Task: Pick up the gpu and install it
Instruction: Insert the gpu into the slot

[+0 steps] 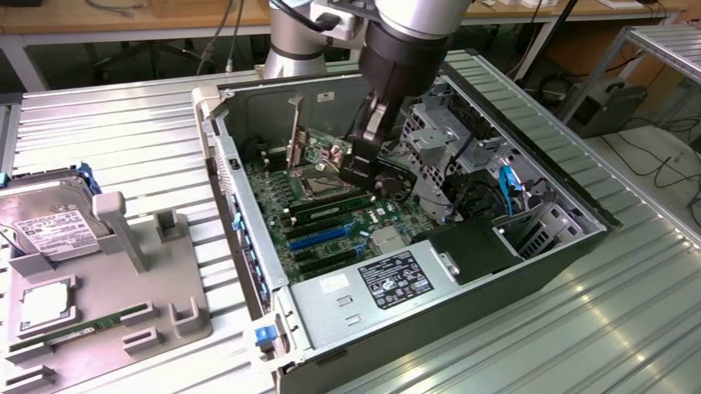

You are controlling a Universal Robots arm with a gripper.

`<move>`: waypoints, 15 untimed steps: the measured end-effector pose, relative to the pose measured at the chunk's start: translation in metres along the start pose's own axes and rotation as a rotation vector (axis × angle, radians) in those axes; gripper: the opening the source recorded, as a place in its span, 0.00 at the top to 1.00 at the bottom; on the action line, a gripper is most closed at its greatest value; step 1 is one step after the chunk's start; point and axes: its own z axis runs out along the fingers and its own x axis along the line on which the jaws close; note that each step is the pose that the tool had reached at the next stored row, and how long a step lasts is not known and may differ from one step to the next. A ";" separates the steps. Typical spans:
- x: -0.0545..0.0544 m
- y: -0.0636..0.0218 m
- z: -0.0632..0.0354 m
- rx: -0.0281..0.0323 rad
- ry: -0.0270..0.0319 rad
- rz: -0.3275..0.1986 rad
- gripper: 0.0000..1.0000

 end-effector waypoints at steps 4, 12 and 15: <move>0.000 -0.0002 0.0022 -0.0002 0.0062 -0.093 0.74; 0.000 -0.0005 0.0080 0.0000 0.0182 -0.280 0.74; 0.000 -0.0007 0.0114 -0.0004 0.0252 -0.386 0.74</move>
